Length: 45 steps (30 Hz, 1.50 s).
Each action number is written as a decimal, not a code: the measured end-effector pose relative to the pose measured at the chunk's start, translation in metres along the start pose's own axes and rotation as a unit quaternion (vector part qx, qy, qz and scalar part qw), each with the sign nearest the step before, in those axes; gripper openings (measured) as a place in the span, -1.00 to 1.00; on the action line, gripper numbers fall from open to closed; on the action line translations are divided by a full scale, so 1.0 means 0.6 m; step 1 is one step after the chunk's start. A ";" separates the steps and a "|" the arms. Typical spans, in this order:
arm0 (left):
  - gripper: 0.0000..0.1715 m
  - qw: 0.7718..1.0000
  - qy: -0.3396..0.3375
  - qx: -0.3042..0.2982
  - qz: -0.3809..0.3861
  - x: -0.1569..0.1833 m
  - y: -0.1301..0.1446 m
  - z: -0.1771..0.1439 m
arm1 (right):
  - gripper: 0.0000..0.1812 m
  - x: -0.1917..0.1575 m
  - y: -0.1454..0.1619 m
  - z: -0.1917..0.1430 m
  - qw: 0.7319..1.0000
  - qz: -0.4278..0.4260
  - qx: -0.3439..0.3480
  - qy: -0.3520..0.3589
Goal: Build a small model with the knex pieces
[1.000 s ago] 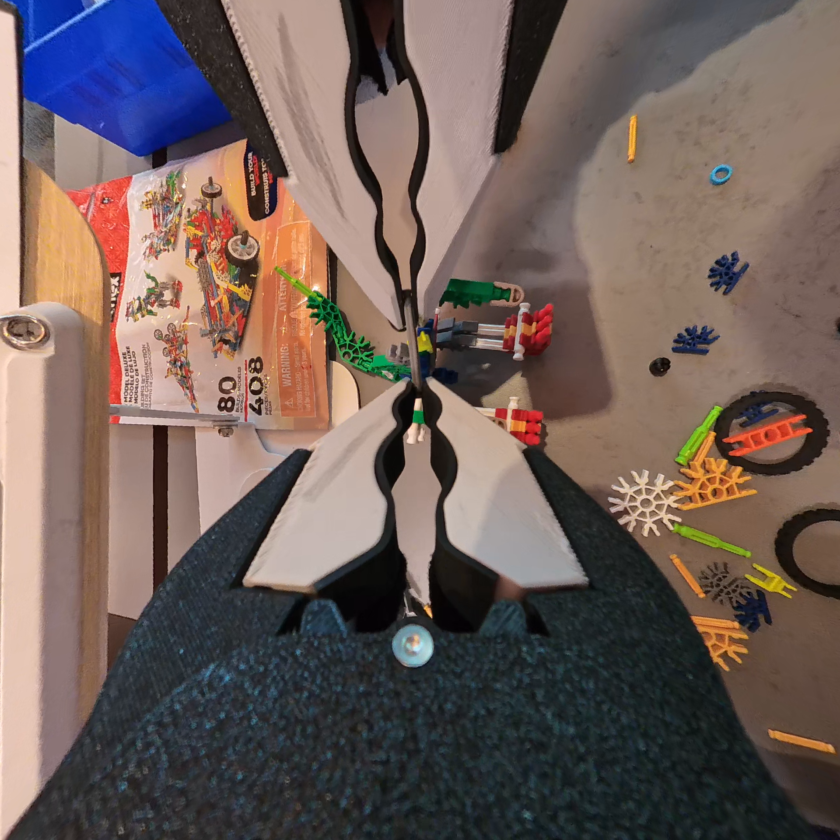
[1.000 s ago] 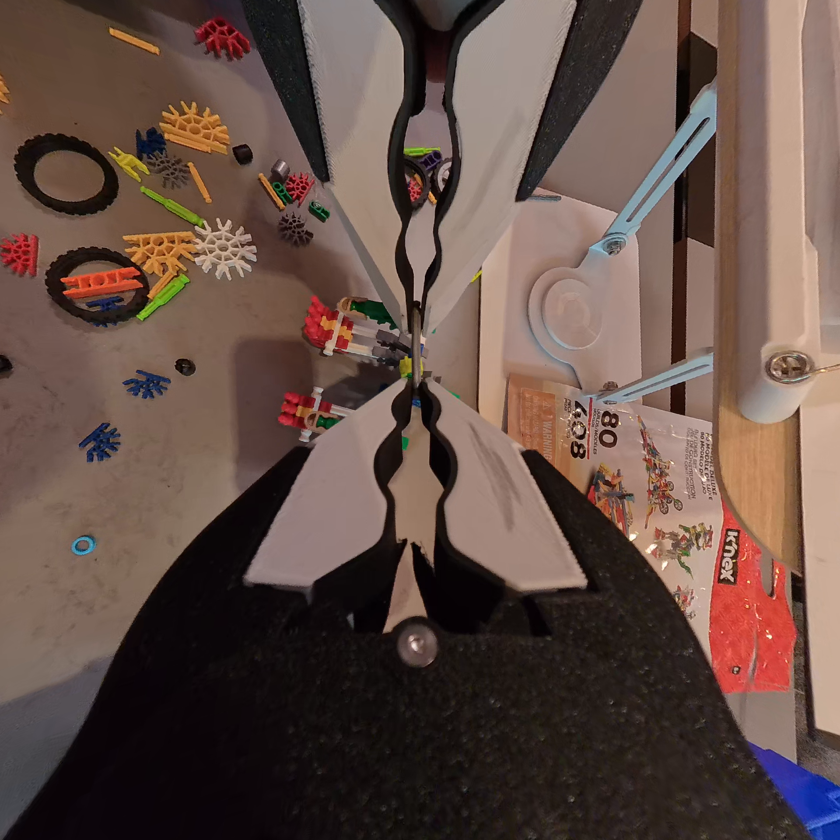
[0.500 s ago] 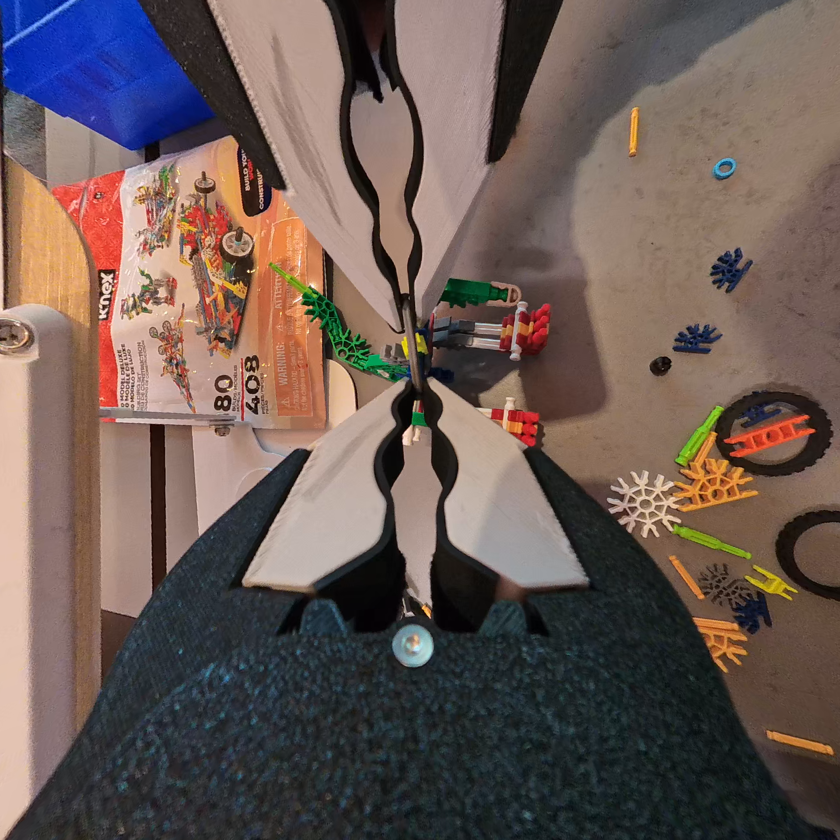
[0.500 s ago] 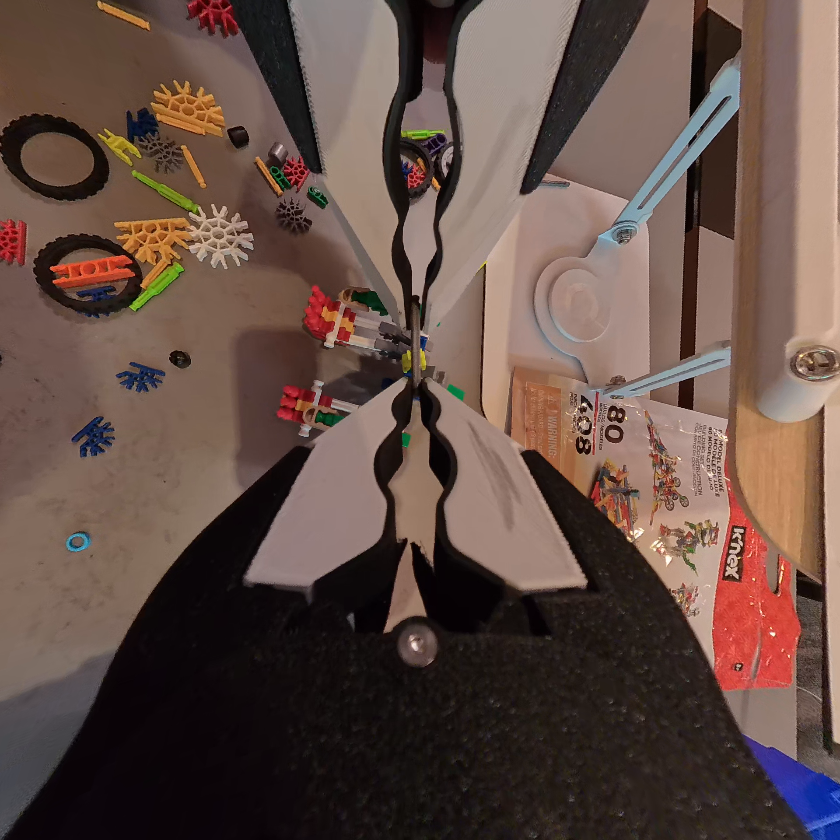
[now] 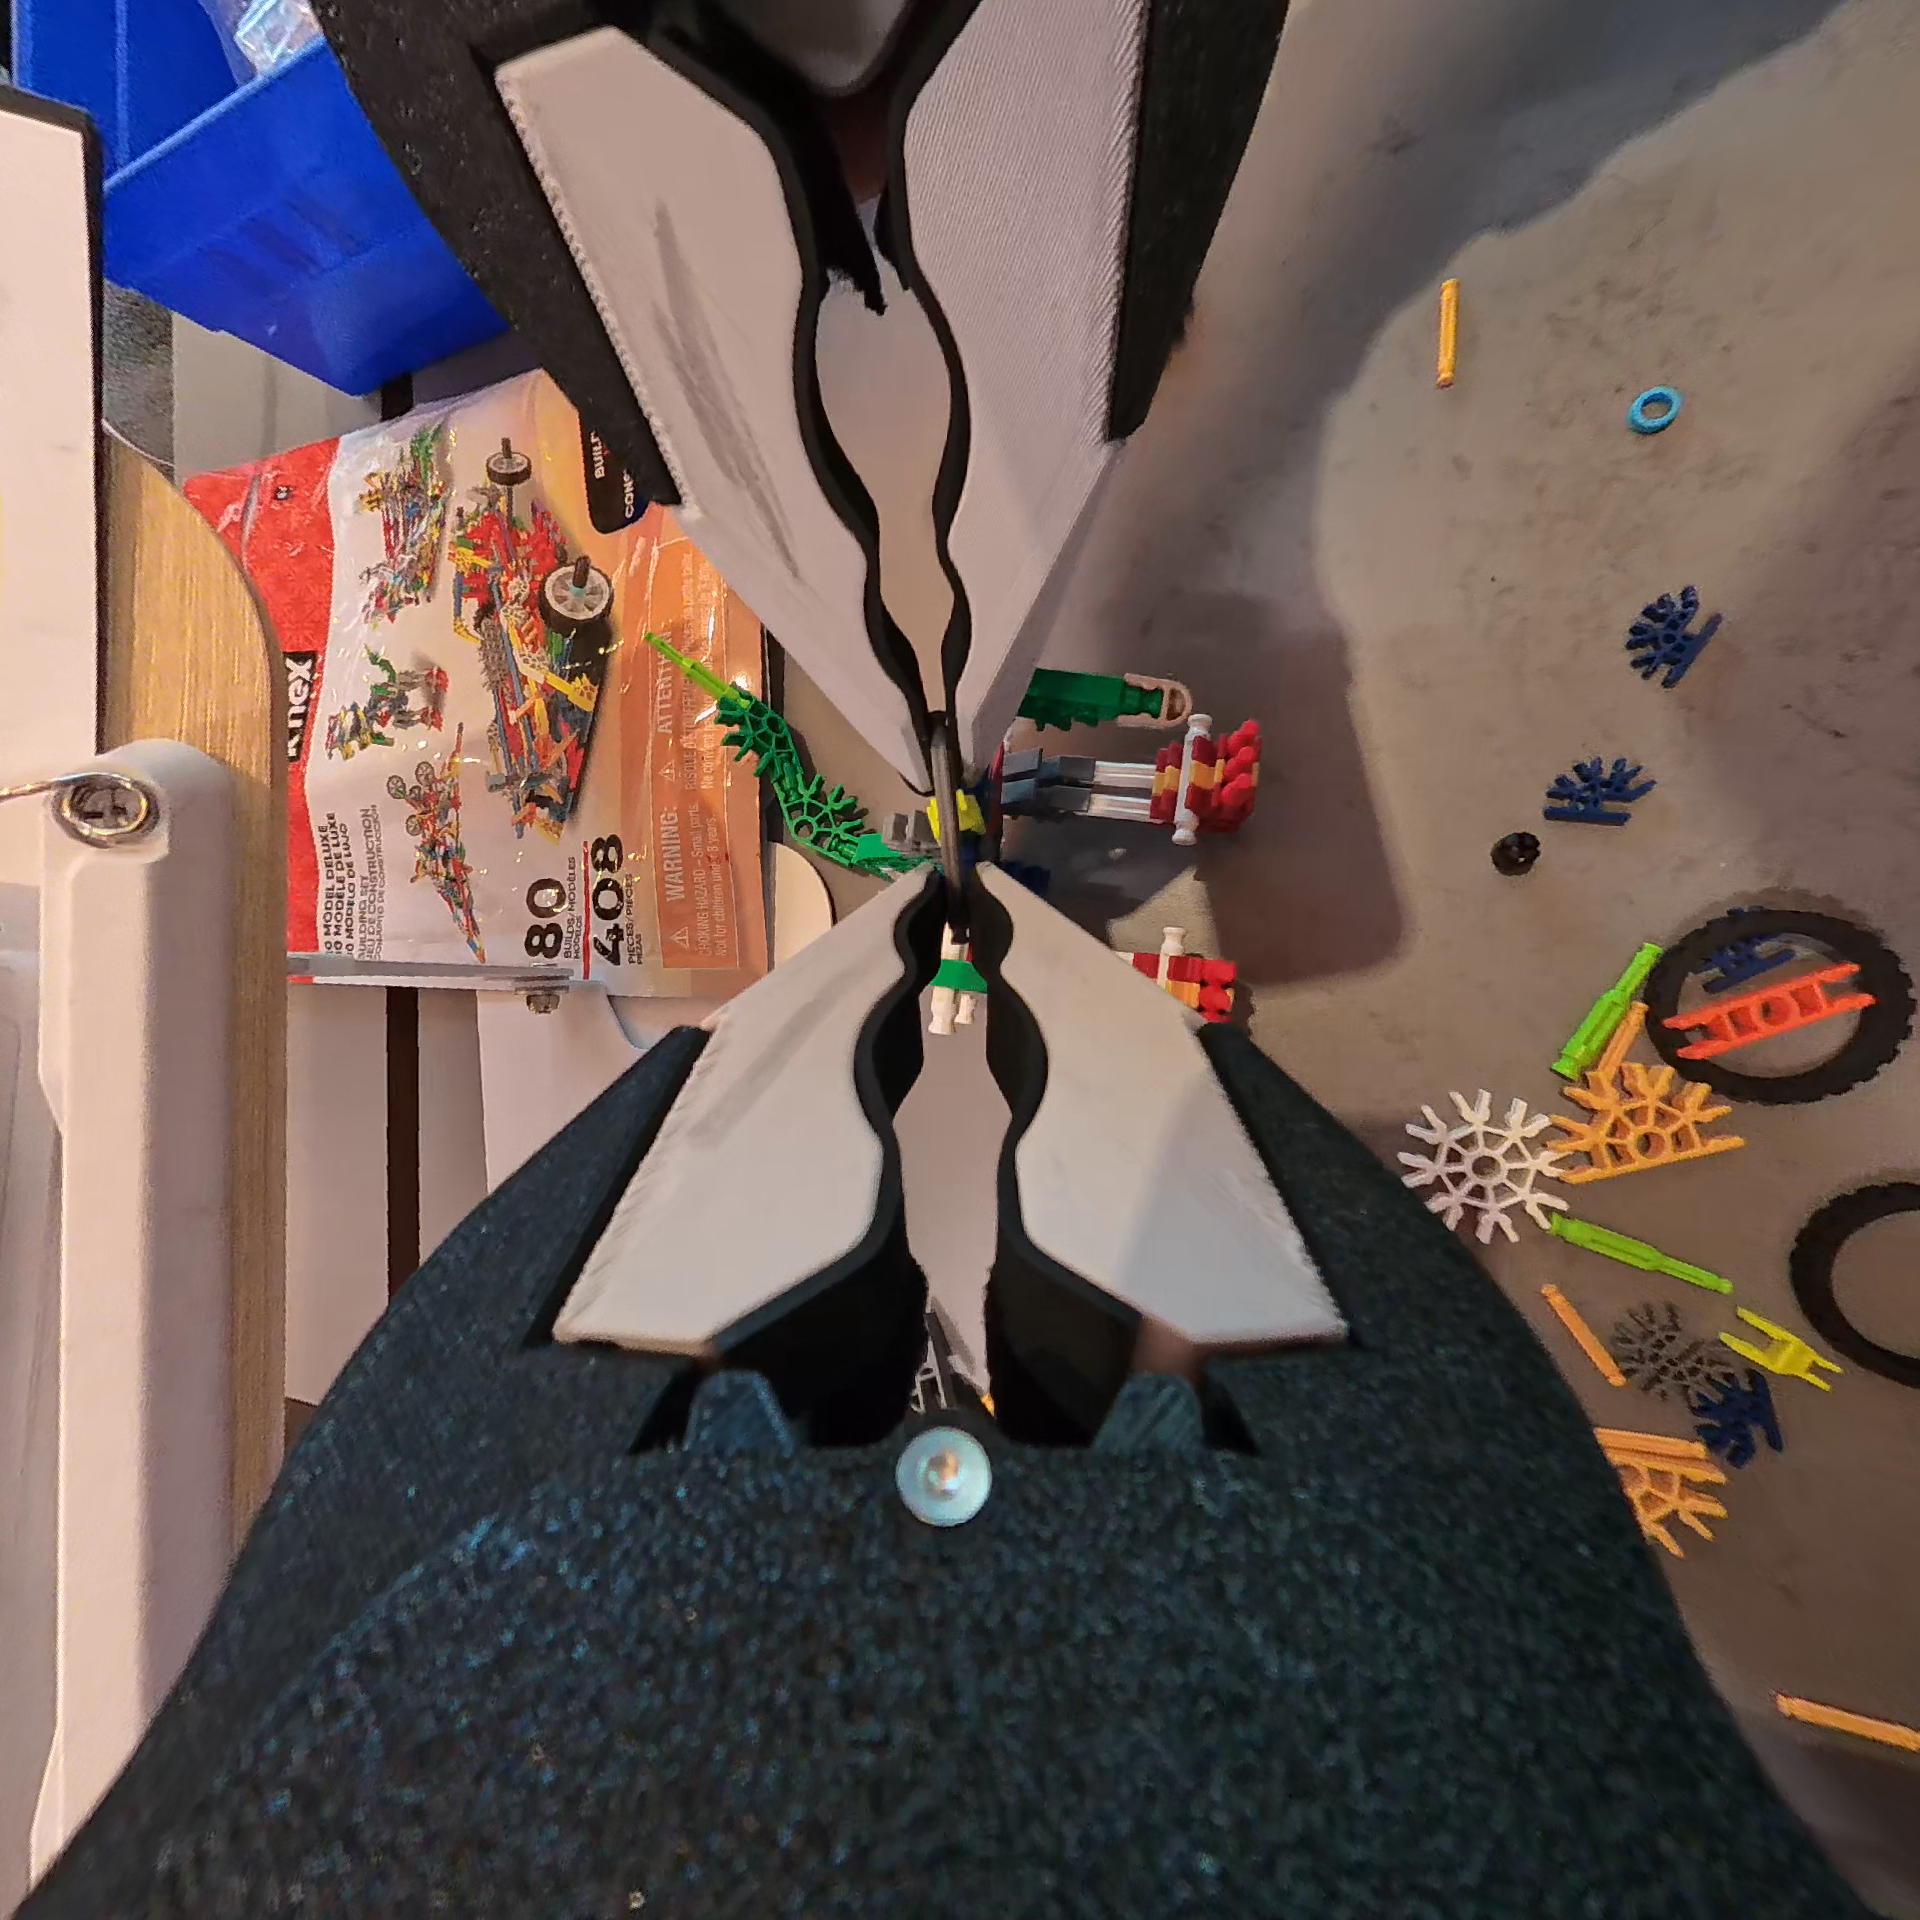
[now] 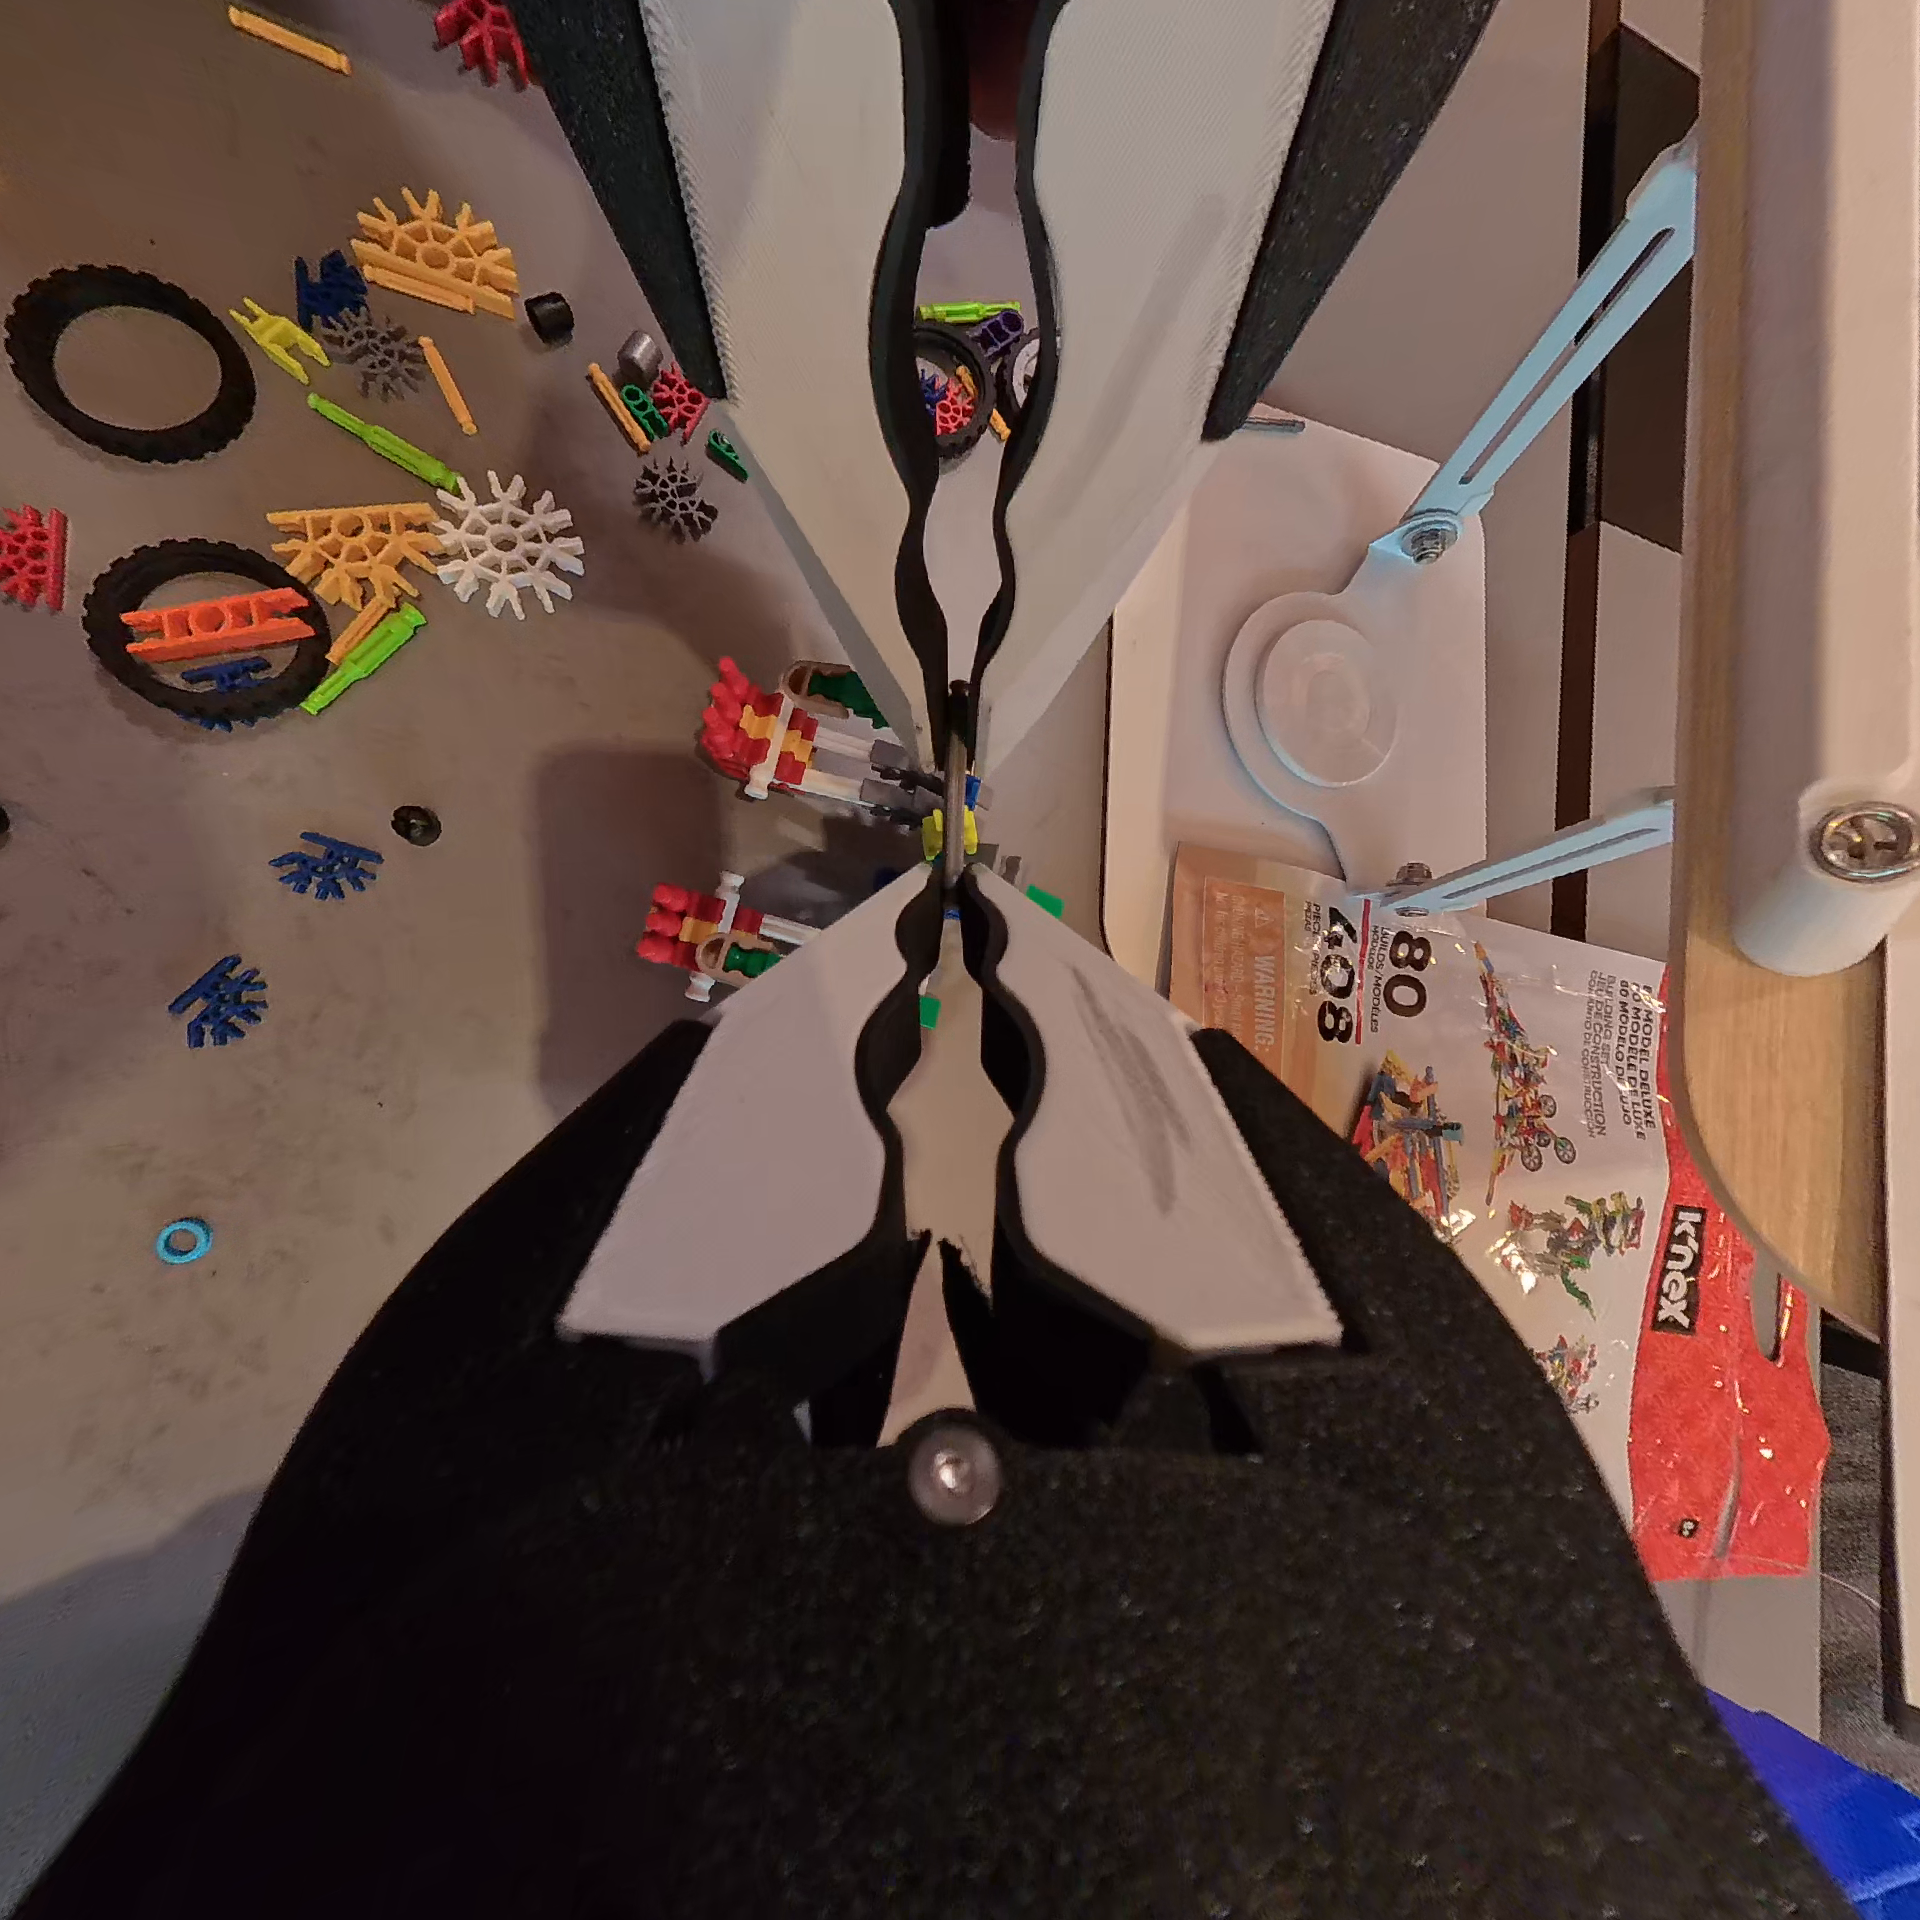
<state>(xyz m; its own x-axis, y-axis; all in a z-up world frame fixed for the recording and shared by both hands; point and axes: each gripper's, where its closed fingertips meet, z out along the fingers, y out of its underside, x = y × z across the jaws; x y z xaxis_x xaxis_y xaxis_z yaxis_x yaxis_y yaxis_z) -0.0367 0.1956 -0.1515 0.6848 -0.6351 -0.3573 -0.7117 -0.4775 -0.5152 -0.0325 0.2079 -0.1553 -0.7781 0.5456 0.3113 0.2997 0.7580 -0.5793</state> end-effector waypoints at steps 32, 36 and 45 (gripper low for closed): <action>-0.98 1.000 -0.007 -0.012 0.003 -0.006 0.009 0.020 | -0.98 0.002 0.008 0.009 1.000 0.007 -0.003 -0.003; -0.95 1.000 -0.010 -0.008 0.000 -0.009 0.008 0.014 | -0.98 0.002 0.007 0.010 1.000 0.005 -0.003 -0.001; -0.82 1.000 0.006 0.000 -0.003 0.000 0.004 0.028 | -0.98 -0.001 0.008 0.007 1.000 0.003 -0.008 -0.001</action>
<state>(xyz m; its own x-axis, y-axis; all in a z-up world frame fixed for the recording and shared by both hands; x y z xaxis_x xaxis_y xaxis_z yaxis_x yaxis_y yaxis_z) -0.0361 0.2045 -0.1658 0.6864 -0.6402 -0.3448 -0.7081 -0.4806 -0.5173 -0.0328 0.2094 -0.1615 -0.7774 0.5490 0.3069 0.3130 0.7609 -0.5683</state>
